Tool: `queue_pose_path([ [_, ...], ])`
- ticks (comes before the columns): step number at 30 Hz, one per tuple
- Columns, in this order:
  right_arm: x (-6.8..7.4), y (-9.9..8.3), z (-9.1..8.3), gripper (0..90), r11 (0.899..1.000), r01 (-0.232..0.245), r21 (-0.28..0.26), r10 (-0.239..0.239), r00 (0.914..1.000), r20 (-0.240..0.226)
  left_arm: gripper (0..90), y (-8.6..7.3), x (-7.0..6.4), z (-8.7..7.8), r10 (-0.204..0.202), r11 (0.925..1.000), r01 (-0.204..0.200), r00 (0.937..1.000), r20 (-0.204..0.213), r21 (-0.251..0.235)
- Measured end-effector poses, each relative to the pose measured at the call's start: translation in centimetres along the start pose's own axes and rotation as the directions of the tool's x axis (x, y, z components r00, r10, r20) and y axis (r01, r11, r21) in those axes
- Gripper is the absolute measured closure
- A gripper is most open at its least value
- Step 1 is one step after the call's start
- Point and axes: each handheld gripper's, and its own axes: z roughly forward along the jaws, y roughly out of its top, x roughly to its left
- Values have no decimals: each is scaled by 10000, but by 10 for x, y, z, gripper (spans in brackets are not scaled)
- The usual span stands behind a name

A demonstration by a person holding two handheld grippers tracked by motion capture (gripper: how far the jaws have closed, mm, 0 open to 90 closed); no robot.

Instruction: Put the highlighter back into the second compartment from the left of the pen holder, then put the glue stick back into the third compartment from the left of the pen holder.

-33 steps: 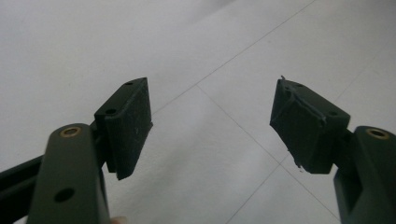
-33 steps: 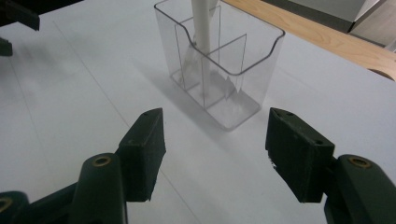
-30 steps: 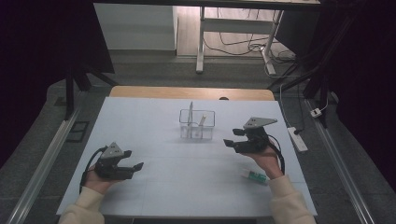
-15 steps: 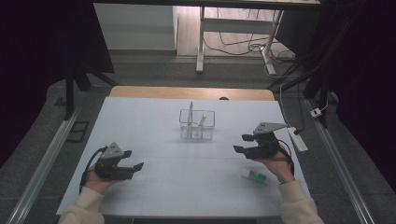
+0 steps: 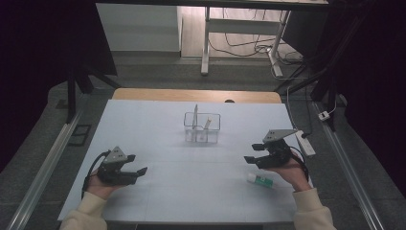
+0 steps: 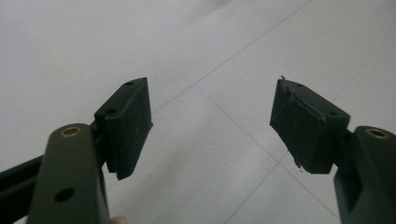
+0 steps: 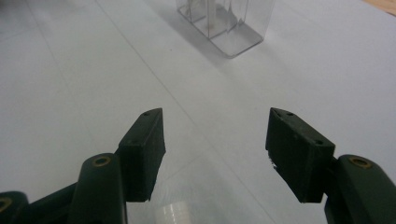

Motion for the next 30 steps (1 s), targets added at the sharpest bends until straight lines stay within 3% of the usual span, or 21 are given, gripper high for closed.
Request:
queue_pose_path([
  [12,3,-6,-2,364,9932,473,1064,-471,9989,-52,294,0,0,-1,47,10000,-47,10000,-24,-80],
  [30,11,-7,5,381,9628,1072,2480,-1044,9942,-242,293,1,-1,0,55,10000,-55,10000,16,-29],
])
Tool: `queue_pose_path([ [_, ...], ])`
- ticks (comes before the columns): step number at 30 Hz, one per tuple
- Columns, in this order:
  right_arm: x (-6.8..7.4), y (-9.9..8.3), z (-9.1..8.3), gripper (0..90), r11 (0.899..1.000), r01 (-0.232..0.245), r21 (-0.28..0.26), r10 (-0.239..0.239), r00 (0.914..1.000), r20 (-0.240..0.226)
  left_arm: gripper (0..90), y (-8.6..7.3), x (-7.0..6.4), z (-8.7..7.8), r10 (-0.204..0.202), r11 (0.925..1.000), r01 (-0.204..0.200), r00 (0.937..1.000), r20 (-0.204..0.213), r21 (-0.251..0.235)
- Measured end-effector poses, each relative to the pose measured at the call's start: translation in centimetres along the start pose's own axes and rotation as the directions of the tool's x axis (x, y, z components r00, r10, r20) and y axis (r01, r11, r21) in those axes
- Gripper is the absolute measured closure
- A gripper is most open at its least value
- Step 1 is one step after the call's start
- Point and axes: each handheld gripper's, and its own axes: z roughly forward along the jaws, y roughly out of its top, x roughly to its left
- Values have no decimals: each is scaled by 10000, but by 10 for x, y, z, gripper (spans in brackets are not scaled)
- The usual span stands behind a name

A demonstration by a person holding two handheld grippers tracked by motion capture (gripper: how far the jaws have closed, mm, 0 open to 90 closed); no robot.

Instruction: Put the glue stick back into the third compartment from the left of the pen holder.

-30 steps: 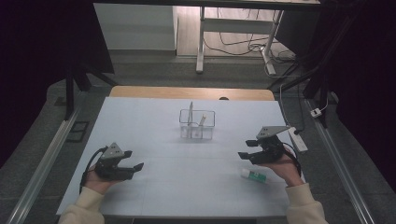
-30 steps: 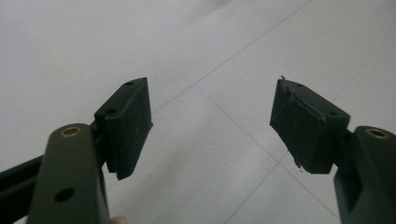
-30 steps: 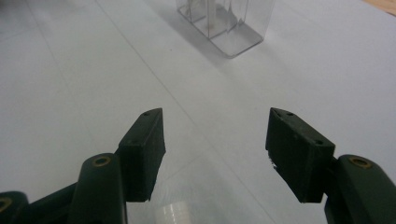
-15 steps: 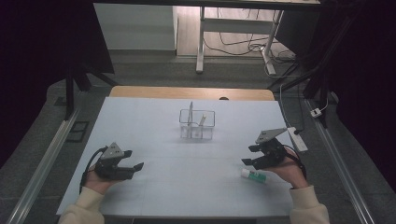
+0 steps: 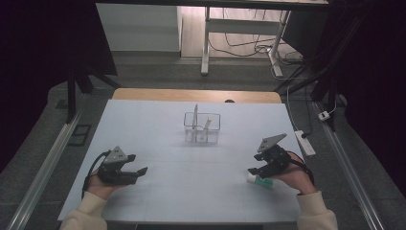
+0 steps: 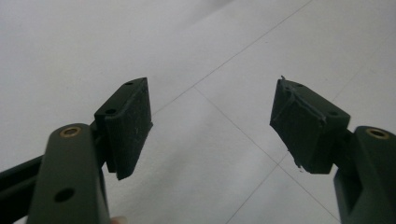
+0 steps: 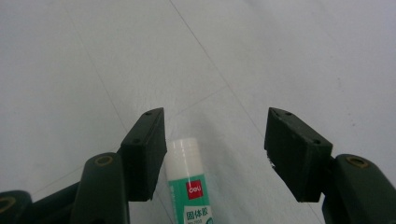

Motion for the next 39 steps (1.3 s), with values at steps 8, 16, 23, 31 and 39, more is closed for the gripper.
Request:
queue_pose_path([
  [8,2,-2,7,379,9976,153,677,-139,9997,-209,292,0,0,-1,-24,10000,24,10000,24,-22],
  [16,6,-7,17,396,9925,382,1161,-319,9979,-559,291,0,1,0,-35,10000,35,10000,59,59],
  [23,9,-8,26,425,9852,576,1615,-476,9967,-650,291,-1,1,1,-42,9999,42,10000,71,91],
  [31,10,-9,34,534,9719,1016,2125,-875,9934,-744,291,0,1,0,17,10000,-17,10000,44,59],
  [39,10,-8,34,643,9694,1306,2077,-1181,9904,-713,294,0,1,-1,45,10000,-46,10000,-34,-85],
])
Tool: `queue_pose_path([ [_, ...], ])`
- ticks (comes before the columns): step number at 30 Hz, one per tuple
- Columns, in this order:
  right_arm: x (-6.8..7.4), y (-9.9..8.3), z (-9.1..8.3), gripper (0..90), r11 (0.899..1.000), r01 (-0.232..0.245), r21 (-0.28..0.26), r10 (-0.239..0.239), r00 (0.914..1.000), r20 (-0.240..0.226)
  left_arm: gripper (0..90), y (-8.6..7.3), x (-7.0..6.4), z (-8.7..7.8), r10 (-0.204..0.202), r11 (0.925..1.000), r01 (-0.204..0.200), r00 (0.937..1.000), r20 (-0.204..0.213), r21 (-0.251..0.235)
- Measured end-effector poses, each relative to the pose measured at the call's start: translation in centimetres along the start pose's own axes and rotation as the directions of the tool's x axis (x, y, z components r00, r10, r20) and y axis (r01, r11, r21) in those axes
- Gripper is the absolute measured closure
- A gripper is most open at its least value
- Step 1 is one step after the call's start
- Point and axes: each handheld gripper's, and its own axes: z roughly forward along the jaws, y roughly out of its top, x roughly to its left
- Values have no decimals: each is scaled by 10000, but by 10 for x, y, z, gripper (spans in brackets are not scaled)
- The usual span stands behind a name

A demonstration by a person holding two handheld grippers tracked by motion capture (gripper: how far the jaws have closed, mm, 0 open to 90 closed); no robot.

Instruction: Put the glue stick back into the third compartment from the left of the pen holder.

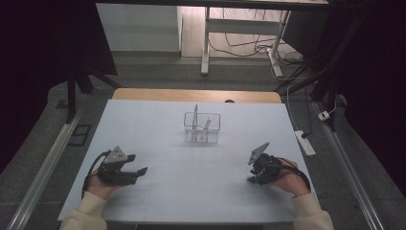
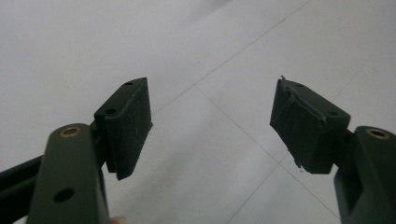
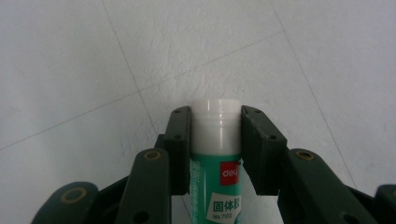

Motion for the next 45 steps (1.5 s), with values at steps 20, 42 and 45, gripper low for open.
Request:
queue_pose_path([
  [20,-6,-1,-24,647,9853,-889,-1460,1036,9899,963,295,0,0,0,0,10000,0,10000,-6,41],
  [42,-12,-6,-52,647,8957,-1750,-4088,2323,9680,946,295,0,0,0,-9,10000,9,10000,-9,54],
  [45,-12,-6,-55,647,8767,-1779,-4468,2479,9633,1028,295,0,0,0,-26,10000,26,10000,-9,42],
])
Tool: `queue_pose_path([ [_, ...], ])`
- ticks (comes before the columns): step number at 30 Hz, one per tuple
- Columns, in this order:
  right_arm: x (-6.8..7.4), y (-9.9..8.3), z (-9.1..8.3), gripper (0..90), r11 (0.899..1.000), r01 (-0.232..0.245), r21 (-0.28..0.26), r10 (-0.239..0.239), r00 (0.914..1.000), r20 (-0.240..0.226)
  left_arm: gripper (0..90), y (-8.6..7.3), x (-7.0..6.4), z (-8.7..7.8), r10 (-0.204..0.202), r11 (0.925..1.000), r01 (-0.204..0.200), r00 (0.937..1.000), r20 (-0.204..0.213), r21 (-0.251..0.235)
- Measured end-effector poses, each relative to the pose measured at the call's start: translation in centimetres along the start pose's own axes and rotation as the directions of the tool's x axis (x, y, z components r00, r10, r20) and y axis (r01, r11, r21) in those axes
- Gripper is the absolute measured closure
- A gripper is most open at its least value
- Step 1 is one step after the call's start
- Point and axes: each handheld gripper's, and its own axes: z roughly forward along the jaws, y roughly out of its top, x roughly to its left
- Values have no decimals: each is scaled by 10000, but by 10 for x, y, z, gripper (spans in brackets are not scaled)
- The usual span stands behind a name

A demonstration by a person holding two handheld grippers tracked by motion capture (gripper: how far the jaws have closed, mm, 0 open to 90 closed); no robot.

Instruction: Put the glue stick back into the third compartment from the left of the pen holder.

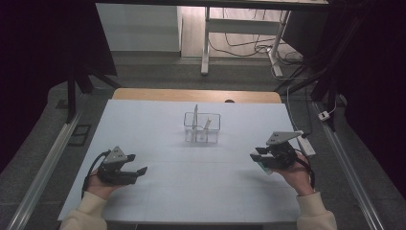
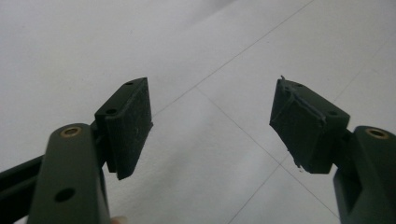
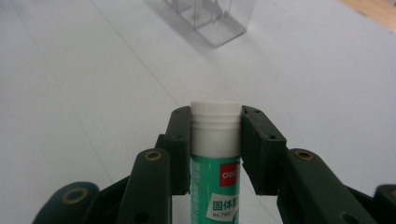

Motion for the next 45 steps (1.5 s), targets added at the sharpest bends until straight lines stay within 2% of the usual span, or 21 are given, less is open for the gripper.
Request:
queue_pose_path([
  [6,0,3,-6,646,9963,-195,-836,225,9991,350,294,0,0,0,0,10000,0,10000,3,-2],
  [15,1,4,-11,646,9815,-436,-1865,536,9974,487,294,0,0,0,3,10000,-3,10000,-2,-1],
  [23,3,5,-12,646,9717,-452,-2320,609,9963,607,294,0,0,0,23,10000,-23,10000,-17,-7],
  [29,3,6,-14,646,9568,-725,-2816,973,9924,752,294,0,0,0,12,10000,-12,10000,-19,-23],
  [45,6,23,-9,646,9369,-653,-3434,963,9926,739,293,0,-1,0,24,10000,-24,10000,-24,-18],
])
